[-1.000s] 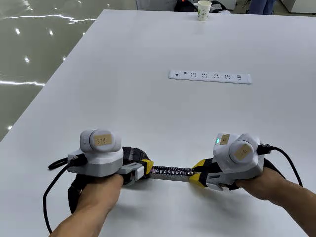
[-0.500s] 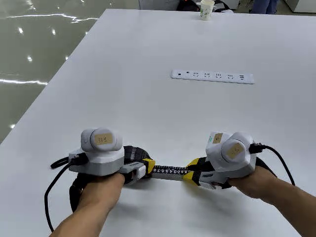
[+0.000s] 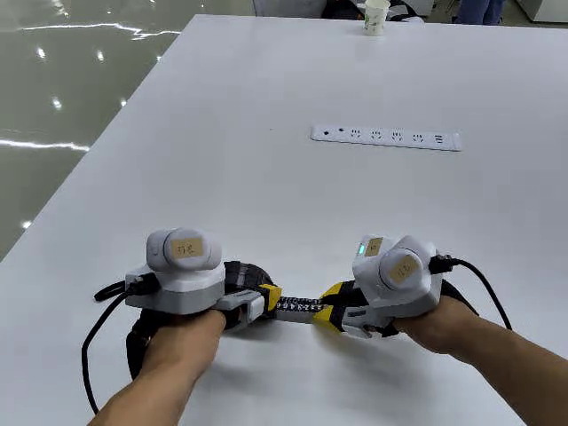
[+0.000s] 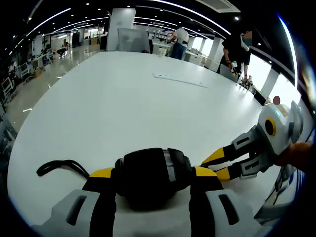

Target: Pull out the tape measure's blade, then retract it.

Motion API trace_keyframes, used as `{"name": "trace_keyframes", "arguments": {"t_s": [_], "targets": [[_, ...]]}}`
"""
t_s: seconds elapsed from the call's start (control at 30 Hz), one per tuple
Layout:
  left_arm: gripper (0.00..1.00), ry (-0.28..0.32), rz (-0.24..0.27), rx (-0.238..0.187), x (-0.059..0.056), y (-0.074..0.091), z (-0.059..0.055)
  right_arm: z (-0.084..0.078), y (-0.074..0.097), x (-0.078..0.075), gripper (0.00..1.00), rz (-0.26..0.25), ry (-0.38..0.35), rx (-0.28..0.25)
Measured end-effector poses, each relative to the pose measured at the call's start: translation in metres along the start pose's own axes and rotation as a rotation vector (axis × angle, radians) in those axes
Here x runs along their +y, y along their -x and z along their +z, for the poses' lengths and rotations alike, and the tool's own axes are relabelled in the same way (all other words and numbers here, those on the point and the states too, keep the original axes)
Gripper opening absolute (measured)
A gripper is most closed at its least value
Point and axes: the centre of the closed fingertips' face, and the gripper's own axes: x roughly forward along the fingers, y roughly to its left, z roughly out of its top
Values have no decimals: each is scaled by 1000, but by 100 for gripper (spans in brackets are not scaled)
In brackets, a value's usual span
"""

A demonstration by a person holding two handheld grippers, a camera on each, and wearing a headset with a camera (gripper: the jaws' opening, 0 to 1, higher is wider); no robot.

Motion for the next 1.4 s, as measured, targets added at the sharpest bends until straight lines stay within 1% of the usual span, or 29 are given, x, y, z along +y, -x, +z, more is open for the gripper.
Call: {"name": "trace_keyframes", "arguments": {"t_s": [0.6,0.9,1.17,1.2,1.3,1.4], "targets": [[55,9,-7,0,0,0,0,15,-17,6,9,19,19,-10],[55,10,-9,0,0,0,0,21,-24,9,9,31,41,-9],[55,7,-10,0,0,0,0,28,-32,14,9,41,40,-20],[55,-3,-11,0,0,0,-1,28,-33,13,9,41,55,-12],[55,3,-10,0,0,0,0,28,-32,13,9,42,46,-17],[55,1,-11,-2,0,0,0,28,-32,13,9,40,59,-14]]}}
